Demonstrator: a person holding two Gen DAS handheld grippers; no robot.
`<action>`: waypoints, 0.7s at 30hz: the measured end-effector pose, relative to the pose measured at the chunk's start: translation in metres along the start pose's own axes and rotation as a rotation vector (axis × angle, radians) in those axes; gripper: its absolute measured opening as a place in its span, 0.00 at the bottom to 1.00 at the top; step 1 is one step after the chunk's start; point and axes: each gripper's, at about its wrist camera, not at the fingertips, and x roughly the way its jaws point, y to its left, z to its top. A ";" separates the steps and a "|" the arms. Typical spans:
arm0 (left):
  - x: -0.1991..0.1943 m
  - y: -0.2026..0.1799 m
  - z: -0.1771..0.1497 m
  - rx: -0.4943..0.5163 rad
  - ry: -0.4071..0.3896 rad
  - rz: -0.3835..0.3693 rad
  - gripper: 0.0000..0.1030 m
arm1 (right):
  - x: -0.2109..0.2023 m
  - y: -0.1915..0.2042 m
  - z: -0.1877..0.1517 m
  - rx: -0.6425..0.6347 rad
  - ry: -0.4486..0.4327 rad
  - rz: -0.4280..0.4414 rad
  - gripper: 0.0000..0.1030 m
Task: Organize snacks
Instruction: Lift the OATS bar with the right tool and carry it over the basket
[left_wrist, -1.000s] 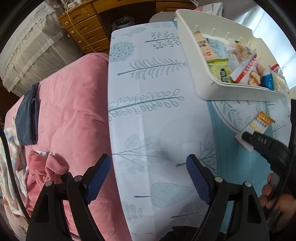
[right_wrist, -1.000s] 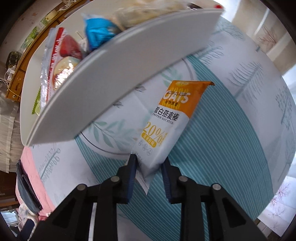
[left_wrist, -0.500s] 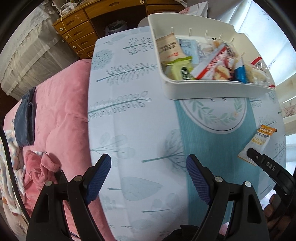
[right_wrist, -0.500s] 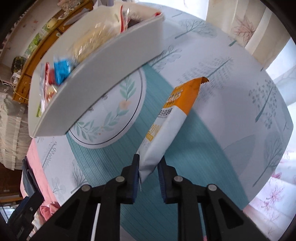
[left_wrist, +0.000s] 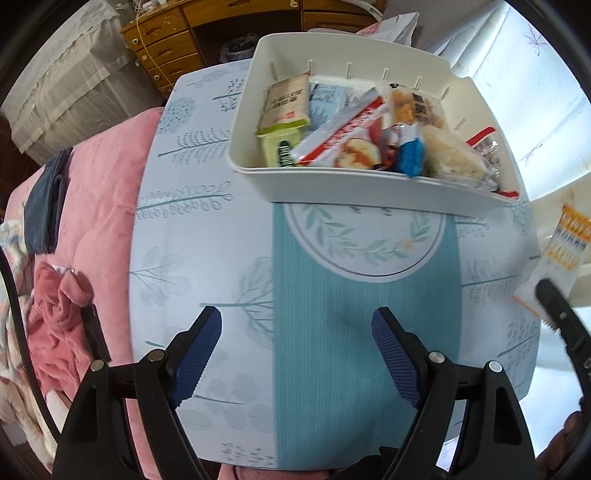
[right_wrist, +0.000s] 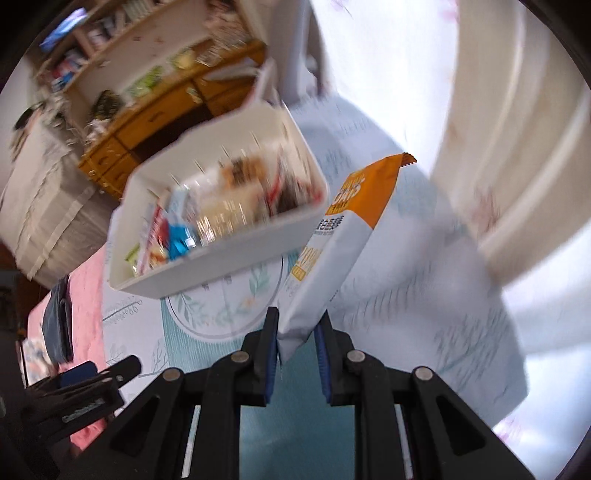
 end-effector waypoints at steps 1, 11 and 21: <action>-0.001 -0.005 0.000 -0.012 -0.005 -0.003 0.80 | -0.005 -0.001 0.006 -0.029 -0.024 0.008 0.18; -0.010 -0.020 0.005 -0.081 -0.040 -0.020 0.80 | -0.029 0.009 0.063 -0.276 -0.207 0.111 0.18; -0.006 -0.008 0.024 -0.159 -0.058 -0.029 0.80 | -0.007 0.058 0.088 -0.561 -0.340 0.223 0.18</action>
